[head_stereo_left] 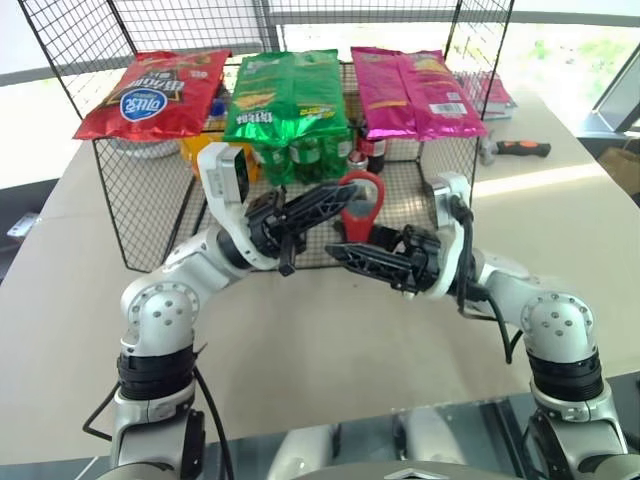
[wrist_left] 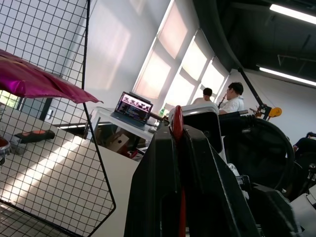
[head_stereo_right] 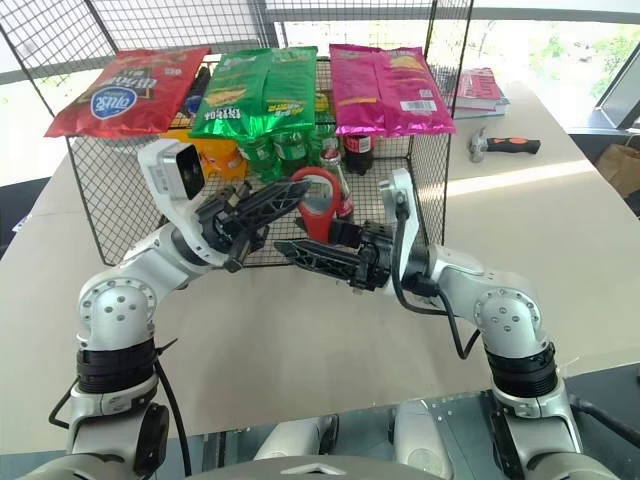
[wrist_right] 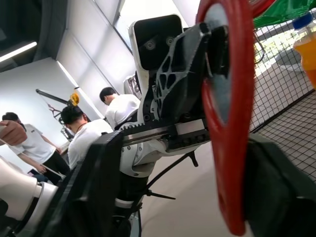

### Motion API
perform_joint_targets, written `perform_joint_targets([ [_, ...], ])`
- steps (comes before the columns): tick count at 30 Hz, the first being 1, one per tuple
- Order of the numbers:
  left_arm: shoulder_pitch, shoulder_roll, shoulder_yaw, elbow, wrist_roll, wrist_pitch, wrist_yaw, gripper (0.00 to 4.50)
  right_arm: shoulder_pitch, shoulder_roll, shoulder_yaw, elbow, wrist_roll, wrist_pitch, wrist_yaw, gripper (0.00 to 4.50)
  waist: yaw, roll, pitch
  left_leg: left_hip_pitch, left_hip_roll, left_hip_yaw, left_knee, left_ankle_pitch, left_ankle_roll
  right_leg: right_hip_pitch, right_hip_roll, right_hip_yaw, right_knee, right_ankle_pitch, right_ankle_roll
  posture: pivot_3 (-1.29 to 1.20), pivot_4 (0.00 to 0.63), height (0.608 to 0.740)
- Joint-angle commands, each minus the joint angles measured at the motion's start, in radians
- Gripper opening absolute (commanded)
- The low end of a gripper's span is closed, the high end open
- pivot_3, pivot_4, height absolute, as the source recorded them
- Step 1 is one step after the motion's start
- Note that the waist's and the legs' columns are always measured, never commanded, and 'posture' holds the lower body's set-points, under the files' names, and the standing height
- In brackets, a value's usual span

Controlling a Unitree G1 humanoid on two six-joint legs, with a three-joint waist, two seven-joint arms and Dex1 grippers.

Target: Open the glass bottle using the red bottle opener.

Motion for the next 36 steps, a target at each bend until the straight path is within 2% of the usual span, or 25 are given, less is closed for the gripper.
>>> perform_joint_targets([
  [1, -0.009, -0.01, 0.0, -0.031, -0.01, -0.015, 0.015, 0.0, -0.005, 0.011, 0.003, -0.028, -0.002, -0.012, 0.021, 1.4, 0.0, 0.0, 0.0, 0.0, 0.0, 0.0, 0.0, 0.0, 0.0, 0.0, 0.0, 0.0, 0.0, 0.0, 0.0, 0.0, 0.15, 0.74],
  [3, -0.01, -0.017, 0.003, -0.035, -0.016, -0.016, 0.027, 0.0, 0.002, 0.013, 0.008, -0.029, -0.017, -0.016, 0.028, 0.33, 0.0, 0.0, 0.0, 0.0, 0.0, 0.0, 0.0, 0.0, 0.0, 0.0, 0.0, 0.0, 0.0, 0.0, 0.0, 0.0, 0.15, 0.74],
  [4, -0.008, -0.021, 0.003, -0.039, -0.02, -0.017, 0.034, 0.0, 0.005, 0.015, 0.008, -0.03, -0.021, -0.018, 0.028, 0.04, 0.0, 0.0, 0.0, 0.0, 0.0, 0.0, 0.0, 0.0, 0.0, 0.0, 0.0, 0.0, 0.0, 0.0, 0.0, 0.0, 0.15, 0.74],
  [23, 0.037, -0.056, 0.005, -0.079, 0.003, -0.053, 0.096, 0.0, 0.015, -0.018, -0.006, -0.037, -0.043, -0.009, 0.058, 0.04, 0.001, 0.0, 0.0, 0.0, 0.0, 0.0, 0.0, 0.0, 0.0, 0.0, 0.0, 0.0, 0.0, 0.0, 0.0, 0.0, 0.15, 0.74],
  [27, 0.045, -0.093, 0.008, -0.089, 0.017, -0.085, 0.143, 0.0, 0.017, -0.026, -0.007, -0.043, -0.079, -0.034, 0.071, 1.61, 0.003, 0.0, 0.0, 0.0, 0.0, 0.0, 0.0, 0.0, 0.0, 0.0, 0.0, 0.0, 0.0, 0.0, 0.0, 0.0, 0.15, 0.74],
  [28, 0.048, -0.105, 0.009, -0.092, 0.021, -0.096, 0.16, 0.0, 0.019, -0.024, -0.007, -0.043, -0.085, -0.038, 0.067, 2.3, 0.003, 0.0, 0.0, 0.0, 0.0, 0.0, 0.0, 0.0, 0.0, 0.0, 0.0, 0.0, 0.0, 0.0, 0.0, 0.0, 0.15, 0.74],
  [29, 0.05, -0.121, 0.01, -0.097, 0.026, -0.111, 0.181, 0.0, 0.022, -0.023, -0.008, -0.043, -0.08, -0.035, 0.067, 2.59, 0.003, 0.0, 0.0, 0.0, 0.0, 0.0, 0.0, 0.0, 0.0, 0.0, 0.0, 0.0, 0.0, 0.0, 0.0, 0.0, 0.15, 0.74],
  [36, 0.075, -0.225, -0.021, -0.142, 0.064, -0.183, 0.294, 0.0, 0.034, 0.036, -0.035, -0.028, -0.034, -0.041, 0.007, 2.59, 0.003, 0.0, 0.0, 0.0, 0.0, 0.0, 0.0, 0.0, 0.0, 0.001, 0.0, 0.0, 0.0, 0.0, 0.0, 0.0, 0.15, 0.74],
])
